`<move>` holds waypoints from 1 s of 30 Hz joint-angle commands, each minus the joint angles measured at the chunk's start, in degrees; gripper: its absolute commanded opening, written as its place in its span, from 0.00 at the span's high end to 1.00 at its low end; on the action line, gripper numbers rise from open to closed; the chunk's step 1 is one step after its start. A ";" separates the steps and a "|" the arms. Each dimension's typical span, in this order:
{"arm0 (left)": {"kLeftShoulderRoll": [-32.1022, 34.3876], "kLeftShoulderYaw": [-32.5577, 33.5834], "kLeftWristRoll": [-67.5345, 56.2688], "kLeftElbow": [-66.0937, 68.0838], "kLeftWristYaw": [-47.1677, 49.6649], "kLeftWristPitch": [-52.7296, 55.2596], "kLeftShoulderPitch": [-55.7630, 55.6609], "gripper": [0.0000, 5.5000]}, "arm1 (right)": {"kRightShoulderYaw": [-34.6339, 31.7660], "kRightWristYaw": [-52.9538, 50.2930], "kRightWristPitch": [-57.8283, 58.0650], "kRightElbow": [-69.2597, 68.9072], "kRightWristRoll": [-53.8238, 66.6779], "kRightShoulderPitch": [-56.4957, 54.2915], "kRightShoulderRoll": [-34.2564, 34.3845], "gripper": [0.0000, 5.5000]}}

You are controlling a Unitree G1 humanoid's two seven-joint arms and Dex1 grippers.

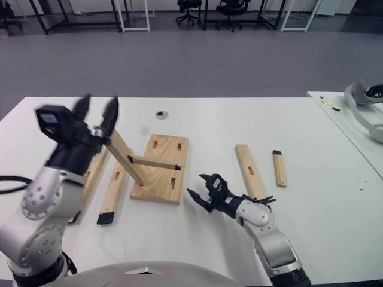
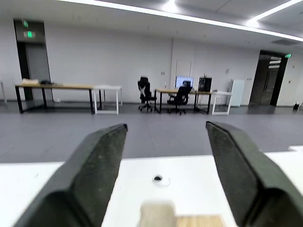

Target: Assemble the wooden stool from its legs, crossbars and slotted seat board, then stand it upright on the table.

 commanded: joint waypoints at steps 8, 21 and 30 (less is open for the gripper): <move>10.41 6.76 -0.80 13.02 -5.32 10.78 14.54 0.31 | -1.80 -3.23 -5.17 7.30 -2.01 1.62 2.04 0.41; 6.42 -0.69 -3.67 8.38 -7.74 22.37 30.08 0.31 | -1.22 -3.39 -8.23 12.76 -3.41 2.08 1.88 0.41; 9.15 -5.07 4.78 13.20 -9.69 18.11 33.00 0.47 | -0.36 -3.95 -8.56 13.65 -3.72 1.39 2.61 0.41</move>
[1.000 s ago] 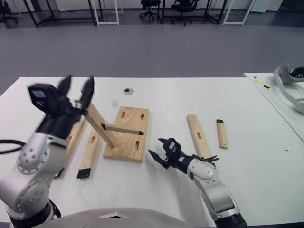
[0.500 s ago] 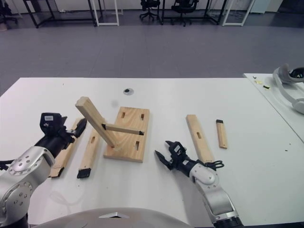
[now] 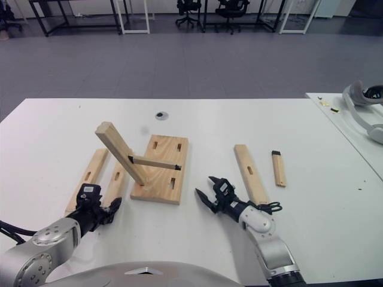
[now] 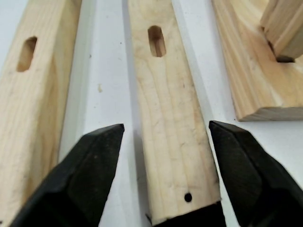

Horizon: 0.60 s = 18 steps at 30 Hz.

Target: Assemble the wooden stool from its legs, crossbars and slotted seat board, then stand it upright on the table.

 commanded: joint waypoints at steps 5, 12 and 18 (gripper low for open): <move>1.11 -1.11 5.03 5.25 -3.14 -4.48 1.19 0.62 | 0.57 -0.92 2.20 2.09 -1.53 -0.41 0.67 0.41; 1.12 13.70 -1.37 10.74 -8.64 -14.82 -18.70 0.62 | -14.06 -6.51 5.52 -0.30 6.25 -10.73 -0.01 0.41; 15.32 12.65 0.41 23.00 -26.38 -29.11 -45.70 0.62 | -26.09 -10.79 25.30 -8.71 36.43 -44.12 -0.20 0.41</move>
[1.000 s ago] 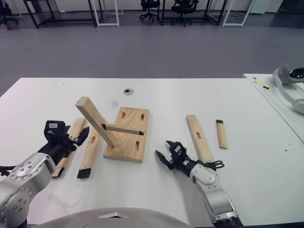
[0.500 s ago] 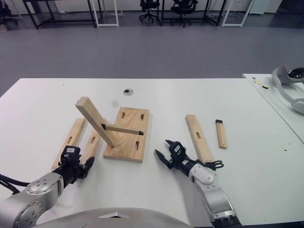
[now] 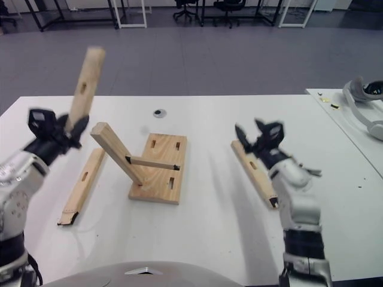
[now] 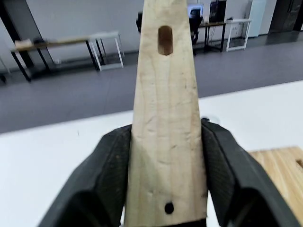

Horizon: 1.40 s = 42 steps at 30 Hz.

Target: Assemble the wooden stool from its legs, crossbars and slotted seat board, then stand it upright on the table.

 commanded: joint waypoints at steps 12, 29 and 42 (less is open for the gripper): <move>-3.73 -16.39 -0.90 10.09 -22.50 -14.93 -26.99 0.62 | -5.56 -20.41 20.00 5.39 48.01 -46.36 15.87 0.41; -3.19 -17.53 4.84 11.96 -22.73 -17.72 -26.06 0.62 | -2.06 -27.87 18.50 0.83 39.12 -40.36 13.09 0.80; -4.48 -10.01 18.82 10.95 -7.51 -21.27 12.47 0.32 | -8.20 -45.74 15.81 -25.70 38.72 7.72 19.38 0.82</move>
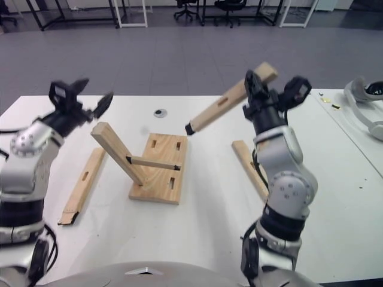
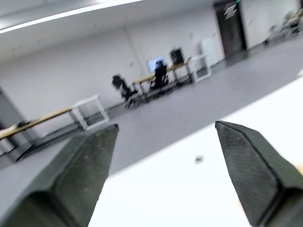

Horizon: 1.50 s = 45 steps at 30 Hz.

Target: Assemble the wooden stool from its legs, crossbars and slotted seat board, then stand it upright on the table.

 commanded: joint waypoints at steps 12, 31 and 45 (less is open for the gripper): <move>5.19 -14.86 11.62 1.68 -8.38 -2.05 18.81 0.32 | 4.14 -9.56 -3.33 -4.63 12.21 20.84 7.96 0.82; -3.47 -23.04 5.35 -6.69 -11.60 8.65 14.45 0.32 | 16.36 -3.04 -6.82 -9.85 -9.53 17.50 2.00 0.82; 0.45 -15.28 5.71 1.38 -11.85 3.89 9.33 0.32 | 6.19 11.37 -5.31 4.29 -2.86 10.20 -5.14 0.82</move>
